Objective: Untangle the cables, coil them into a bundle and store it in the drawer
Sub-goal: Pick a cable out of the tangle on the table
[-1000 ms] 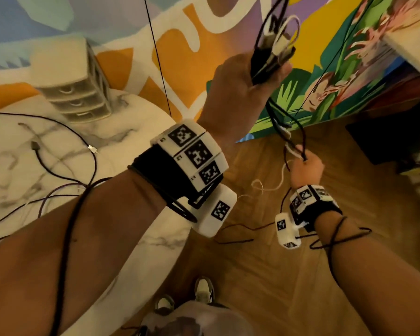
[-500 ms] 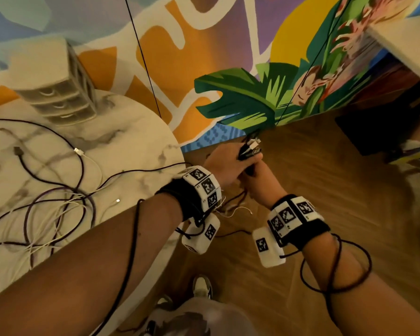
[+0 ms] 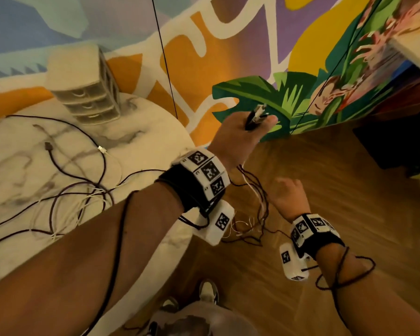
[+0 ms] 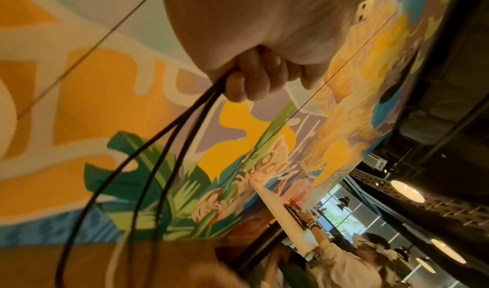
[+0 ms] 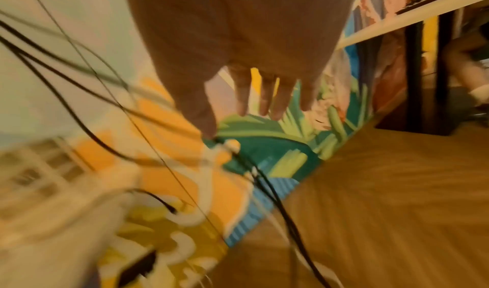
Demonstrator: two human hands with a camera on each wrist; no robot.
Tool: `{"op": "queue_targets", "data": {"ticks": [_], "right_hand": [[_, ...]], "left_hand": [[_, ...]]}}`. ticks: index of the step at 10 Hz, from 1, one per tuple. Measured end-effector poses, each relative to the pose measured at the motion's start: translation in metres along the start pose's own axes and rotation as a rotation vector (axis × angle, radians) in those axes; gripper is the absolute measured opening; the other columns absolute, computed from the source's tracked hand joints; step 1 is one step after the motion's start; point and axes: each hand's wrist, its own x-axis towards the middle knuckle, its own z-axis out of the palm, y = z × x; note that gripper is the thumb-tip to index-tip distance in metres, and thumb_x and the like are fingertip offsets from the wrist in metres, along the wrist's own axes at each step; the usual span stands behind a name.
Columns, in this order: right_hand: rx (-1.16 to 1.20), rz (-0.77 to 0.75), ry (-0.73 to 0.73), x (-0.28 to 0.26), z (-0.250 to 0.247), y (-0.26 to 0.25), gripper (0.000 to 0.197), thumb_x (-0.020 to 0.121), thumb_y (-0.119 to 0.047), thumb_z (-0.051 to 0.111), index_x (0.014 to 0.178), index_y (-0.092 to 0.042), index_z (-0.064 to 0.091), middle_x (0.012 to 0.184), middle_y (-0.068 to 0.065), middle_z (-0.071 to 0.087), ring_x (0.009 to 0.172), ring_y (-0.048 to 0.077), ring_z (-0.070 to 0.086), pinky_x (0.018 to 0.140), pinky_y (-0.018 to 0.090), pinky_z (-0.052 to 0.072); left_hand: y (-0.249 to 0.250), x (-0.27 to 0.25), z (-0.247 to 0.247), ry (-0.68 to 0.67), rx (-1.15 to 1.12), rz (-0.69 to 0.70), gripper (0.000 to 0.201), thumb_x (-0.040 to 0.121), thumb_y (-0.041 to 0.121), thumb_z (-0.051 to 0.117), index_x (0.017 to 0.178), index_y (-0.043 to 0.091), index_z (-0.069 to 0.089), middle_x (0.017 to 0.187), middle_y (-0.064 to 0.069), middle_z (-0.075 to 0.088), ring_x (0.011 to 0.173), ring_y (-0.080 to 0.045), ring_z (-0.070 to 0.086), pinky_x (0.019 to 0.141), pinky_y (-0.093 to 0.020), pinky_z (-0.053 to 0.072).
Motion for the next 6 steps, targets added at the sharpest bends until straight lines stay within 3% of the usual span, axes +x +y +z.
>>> {"op": "queue_targets", "data": {"ticks": [1, 2, 3, 4, 5, 6], "right_hand": [[0.617, -0.329, -0.019, -0.023, -0.026, -0.06, 0.061, 0.079, -0.004, 0.07, 0.133, -0.019, 0.045, 0.132, -0.002, 0.049, 0.116, 0.002, 0.048, 0.099, 0.023, 0.04], [0.895, -0.47, -0.21, -0.035, -0.04, -0.096, 0.059, 0.082, 0.008, 0.061, 0.129, -0.025, 0.045, 0.124, 0.005, 0.056, 0.114, 0.005, 0.057, 0.095, 0.024, 0.049], [0.823, -0.302, -0.279, -0.031, -0.032, -0.106, 0.036, 0.092, 0.009, 0.047, 0.099, -0.026, 0.052, 0.096, 0.003, 0.057, 0.086, -0.005, 0.062, 0.077, 0.009, 0.048], [0.522, -0.213, -0.312, -0.03, -0.02, -0.106, 0.043, 0.092, 0.002, 0.052, 0.08, -0.036, 0.035, 0.084, -0.018, 0.04, 0.071, -0.005, 0.047, 0.065, 0.001, 0.042], [0.603, -0.25, -0.348, -0.037, -0.021, -0.109, 0.039, 0.092, -0.005, 0.054, 0.079, -0.037, 0.034, 0.08, -0.02, 0.042, 0.07, -0.004, 0.045, 0.066, 0.002, 0.042], [0.886, -0.37, -0.362, -0.037, -0.004, -0.115, 0.013, 0.088, -0.013, 0.052, 0.099, -0.018, 0.056, 0.086, -0.008, 0.066, 0.077, 0.001, 0.061, 0.073, 0.017, 0.051]], "left_hand": [[-0.01, -0.015, 0.024, -0.066, -0.099, -0.083, 0.044, 0.093, 0.035, 0.055, 0.057, 0.011, 0.05, 0.047, 0.004, 0.044, 0.044, -0.01, 0.041, 0.052, -0.022, 0.033], [-0.023, -0.026, 0.036, -0.061, -0.132, -0.187, 0.045, 0.088, 0.048, 0.054, 0.064, 0.01, 0.061, 0.061, -0.006, 0.062, 0.06, -0.02, 0.06, 0.068, -0.035, 0.045], [-0.035, -0.036, 0.035, -0.025, -0.052, -0.186, 0.03, 0.089, 0.039, 0.059, 0.069, 0.017, 0.052, 0.071, 0.001, 0.055, 0.073, -0.018, 0.055, 0.075, -0.033, 0.04], [-0.042, -0.046, 0.026, 0.058, 0.199, 0.042, 0.032, 0.081, 0.039, 0.065, 0.073, 0.014, 0.047, 0.075, 0.002, 0.049, 0.078, -0.021, 0.049, 0.075, -0.037, 0.041], [-0.044, -0.051, 0.012, 0.071, 0.122, 0.08, 0.033, 0.076, 0.039, 0.067, 0.077, 0.008, 0.055, 0.078, -0.004, 0.057, 0.074, -0.02, 0.056, 0.071, -0.038, 0.048], [-0.037, -0.057, -0.001, 0.087, 0.161, 0.102, 0.03, 0.079, 0.034, 0.071, 0.1, 0.017, 0.057, 0.089, 0.006, 0.058, 0.083, -0.011, 0.057, 0.078, -0.028, 0.048]]}}
